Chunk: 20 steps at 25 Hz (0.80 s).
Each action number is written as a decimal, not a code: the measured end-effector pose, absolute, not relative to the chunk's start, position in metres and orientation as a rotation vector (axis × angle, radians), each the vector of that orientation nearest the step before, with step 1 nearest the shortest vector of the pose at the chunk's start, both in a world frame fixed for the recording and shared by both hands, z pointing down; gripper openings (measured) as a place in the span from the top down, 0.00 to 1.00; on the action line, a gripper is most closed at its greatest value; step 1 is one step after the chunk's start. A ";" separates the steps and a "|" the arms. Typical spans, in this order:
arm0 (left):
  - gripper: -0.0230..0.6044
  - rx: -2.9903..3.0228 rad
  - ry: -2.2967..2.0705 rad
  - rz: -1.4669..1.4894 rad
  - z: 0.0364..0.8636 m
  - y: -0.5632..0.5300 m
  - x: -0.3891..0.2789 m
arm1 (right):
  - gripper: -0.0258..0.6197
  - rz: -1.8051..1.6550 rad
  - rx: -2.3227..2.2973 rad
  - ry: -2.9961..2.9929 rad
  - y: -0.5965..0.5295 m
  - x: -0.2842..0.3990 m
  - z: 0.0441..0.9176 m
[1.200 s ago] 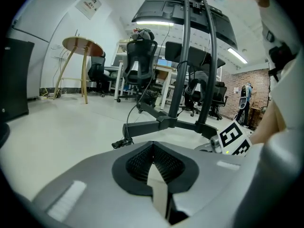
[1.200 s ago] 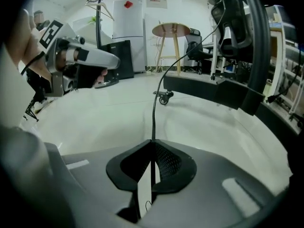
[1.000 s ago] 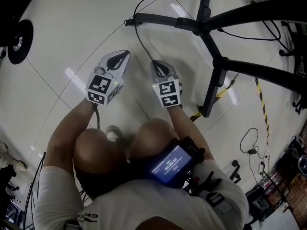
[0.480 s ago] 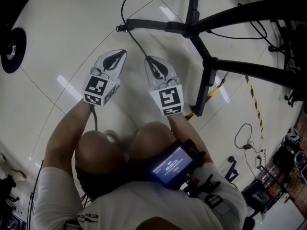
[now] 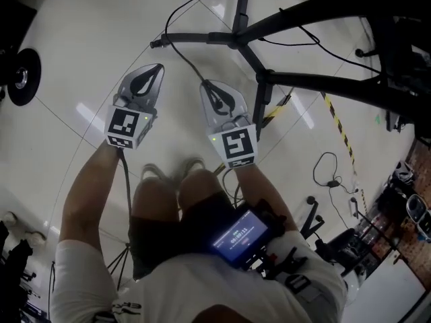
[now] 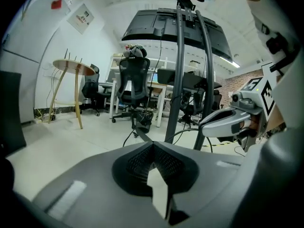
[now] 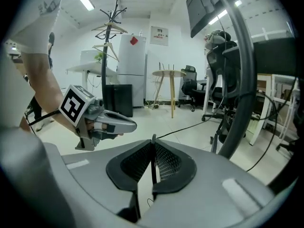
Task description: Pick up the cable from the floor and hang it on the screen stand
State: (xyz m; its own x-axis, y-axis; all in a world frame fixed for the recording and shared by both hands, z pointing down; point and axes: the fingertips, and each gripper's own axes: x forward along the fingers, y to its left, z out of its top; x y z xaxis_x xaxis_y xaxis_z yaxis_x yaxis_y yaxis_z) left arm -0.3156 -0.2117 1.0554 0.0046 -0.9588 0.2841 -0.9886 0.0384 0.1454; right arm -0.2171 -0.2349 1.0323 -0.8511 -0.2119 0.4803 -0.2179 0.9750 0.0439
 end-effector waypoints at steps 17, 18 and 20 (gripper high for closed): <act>0.96 2.106 -2.091 0.171 0.696 -0.249 -0.280 | 0.91 -0.191 0.390 -2.707 -0.266 -0.181 0.644; 0.96 2.118 -2.099 0.165 0.671 -0.253 -0.280 | 0.91 -0.203 0.408 -2.711 -0.270 -0.179 0.619; 0.96 2.153 -2.113 0.158 0.621 -0.263 -0.279 | 0.91 -0.230 0.451 -2.723 -0.278 -0.173 0.571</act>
State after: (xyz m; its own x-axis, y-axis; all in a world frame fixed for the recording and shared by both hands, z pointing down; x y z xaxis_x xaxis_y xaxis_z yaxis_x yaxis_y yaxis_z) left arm -0.2792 -0.2626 0.6210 0.0198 -0.9871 0.1586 -0.9998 -0.0179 0.0129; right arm -0.1729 -0.2781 0.5710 -0.8804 -0.3392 0.3314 -0.2789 0.9355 0.2168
